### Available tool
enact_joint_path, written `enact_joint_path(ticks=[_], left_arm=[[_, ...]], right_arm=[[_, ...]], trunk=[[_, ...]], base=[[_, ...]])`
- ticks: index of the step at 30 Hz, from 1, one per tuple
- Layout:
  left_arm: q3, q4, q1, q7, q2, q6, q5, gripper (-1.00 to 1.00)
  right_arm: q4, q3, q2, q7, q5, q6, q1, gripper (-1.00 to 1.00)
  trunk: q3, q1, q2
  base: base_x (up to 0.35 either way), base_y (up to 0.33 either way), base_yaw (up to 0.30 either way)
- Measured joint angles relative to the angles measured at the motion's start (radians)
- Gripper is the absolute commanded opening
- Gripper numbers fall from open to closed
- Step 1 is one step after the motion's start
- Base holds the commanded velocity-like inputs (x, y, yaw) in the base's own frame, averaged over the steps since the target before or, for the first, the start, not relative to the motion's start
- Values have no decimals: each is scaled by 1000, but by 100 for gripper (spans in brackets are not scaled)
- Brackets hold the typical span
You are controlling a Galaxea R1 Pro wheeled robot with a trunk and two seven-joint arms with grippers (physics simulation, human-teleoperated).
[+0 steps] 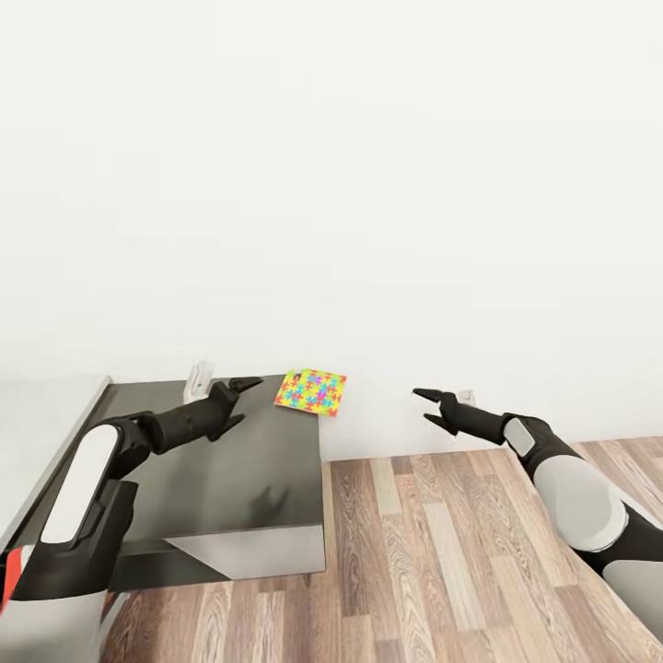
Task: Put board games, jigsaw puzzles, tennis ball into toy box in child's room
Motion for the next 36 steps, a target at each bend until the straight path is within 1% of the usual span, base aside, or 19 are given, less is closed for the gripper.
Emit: enact_joint_path(ticks=[2, 3, 6, 11, 18, 25, 29, 33, 34, 36], left_arm=[[0, 0, 0, 0, -1, 0, 0, 100], [0, 0, 0, 0, -1, 0, 0, 100], [-1, 0, 0, 0, -2, 1, 0, 100], [-2, 0, 0, 0, -2, 1, 0, 100], [-2, 0, 0, -1, -3, 1, -1, 100], [-3, 0, 0, 1, -3, 1, -1, 100], [-13, 0, -3, 2, -3, 1, -2, 100], [-35, 0, -10, 4, -4, 4, -3, 100], [-35, 0, -10, 4, -4, 5, -3, 100], [-42, 0, -13, 1, -5, 6, -2, 100]], right_arm=[[-3, -4, -2, 47, -1, -2, 1, 100], [-3, -4, -2, 47, -1, -2, 1, 100], [-14, -7, 0, 92, 4, -7, 1, 100], [-29, -8, 1, 122, 9, -10, 2, 100], [-33, -8, 2, 130, 10, -12, 2, 100], [-31, -6, 11, 144, 12, -9, 9, 100], [-35, 0, 16, 155, 12, -11, 20, 100], [-39, 24, 18, 162, 12, -12, 27, 100], [-39, 25, 18, 162, 12, -12, 27, 100], [-40, 44, 19, 163, 12, -12, 28, 100]], trunk=[[-6, 8, -14], [-9, 12, -21], [-19, 23, -42], [-35, 42, -77], [-57, 69, -126], [-79, 96, -175], [-91, 111, -203], [-104, 127, -231], [-107, 130, -238], [-113, 138, -252]], base=[[0, 0, 0], [0, 0, 0], [0, 0, 0], [0, 0, 0], [0, 0, 0], [0, 0, 0], [0, 0, 0], [0, 0, 0], [0, 0, 0], [0, 0, 0]])
